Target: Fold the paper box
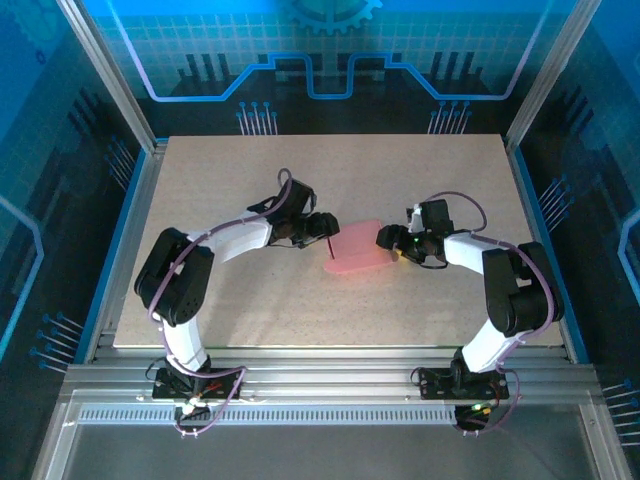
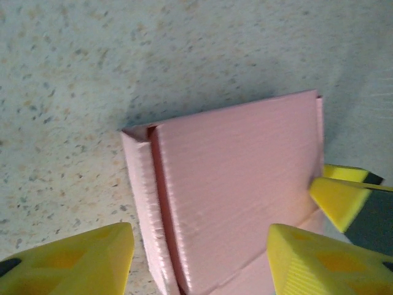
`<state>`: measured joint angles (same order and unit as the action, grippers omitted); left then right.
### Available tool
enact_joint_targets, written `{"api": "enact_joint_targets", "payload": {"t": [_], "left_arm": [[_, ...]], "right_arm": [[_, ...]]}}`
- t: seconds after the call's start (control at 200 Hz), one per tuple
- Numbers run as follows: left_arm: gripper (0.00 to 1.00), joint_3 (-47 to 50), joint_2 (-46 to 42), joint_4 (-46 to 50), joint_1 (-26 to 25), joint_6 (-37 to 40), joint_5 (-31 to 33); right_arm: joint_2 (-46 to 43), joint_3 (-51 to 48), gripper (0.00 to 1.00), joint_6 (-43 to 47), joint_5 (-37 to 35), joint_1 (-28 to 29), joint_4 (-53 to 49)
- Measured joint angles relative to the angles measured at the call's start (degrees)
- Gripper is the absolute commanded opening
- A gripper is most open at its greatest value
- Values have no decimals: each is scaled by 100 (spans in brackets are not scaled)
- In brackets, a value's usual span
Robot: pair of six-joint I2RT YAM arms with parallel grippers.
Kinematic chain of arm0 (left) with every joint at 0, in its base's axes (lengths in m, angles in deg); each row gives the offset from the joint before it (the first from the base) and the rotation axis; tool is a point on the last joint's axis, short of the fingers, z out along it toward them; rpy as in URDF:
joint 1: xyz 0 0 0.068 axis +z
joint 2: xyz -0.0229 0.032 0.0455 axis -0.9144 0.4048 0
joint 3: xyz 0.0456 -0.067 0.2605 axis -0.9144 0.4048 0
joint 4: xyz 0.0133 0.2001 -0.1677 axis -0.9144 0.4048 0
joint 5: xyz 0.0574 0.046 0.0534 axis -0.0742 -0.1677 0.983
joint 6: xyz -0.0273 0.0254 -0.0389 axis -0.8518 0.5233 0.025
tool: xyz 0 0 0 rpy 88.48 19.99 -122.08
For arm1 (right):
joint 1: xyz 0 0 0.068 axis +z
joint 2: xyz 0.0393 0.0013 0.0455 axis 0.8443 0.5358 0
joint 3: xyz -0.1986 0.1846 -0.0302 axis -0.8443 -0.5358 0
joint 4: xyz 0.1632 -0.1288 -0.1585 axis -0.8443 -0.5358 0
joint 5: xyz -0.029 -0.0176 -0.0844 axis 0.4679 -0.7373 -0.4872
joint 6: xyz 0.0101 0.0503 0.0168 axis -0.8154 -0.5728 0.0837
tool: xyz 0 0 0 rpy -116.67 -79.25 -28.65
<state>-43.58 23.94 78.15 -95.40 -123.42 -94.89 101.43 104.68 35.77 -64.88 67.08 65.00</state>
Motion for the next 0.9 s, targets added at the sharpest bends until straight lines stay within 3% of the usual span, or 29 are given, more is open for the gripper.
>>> {"api": "enact_joint_targets", "payload": {"t": [0.1,0.315,0.59,0.901], "left_arm": [[49,-2,116,35,-96,-120,11],[47,-2,455,7,-203,-219,-22],[34,-293,688,116,-210,-212,-109],[39,-669,892,433,-304,-153,-101]], "right_arm": [[9,0,76,-31,24,0,13],[52,0,75,-63,63,72,74],[120,2,75,-107,42,146,111],[149,59,75,-168,-118,251,105]]}}
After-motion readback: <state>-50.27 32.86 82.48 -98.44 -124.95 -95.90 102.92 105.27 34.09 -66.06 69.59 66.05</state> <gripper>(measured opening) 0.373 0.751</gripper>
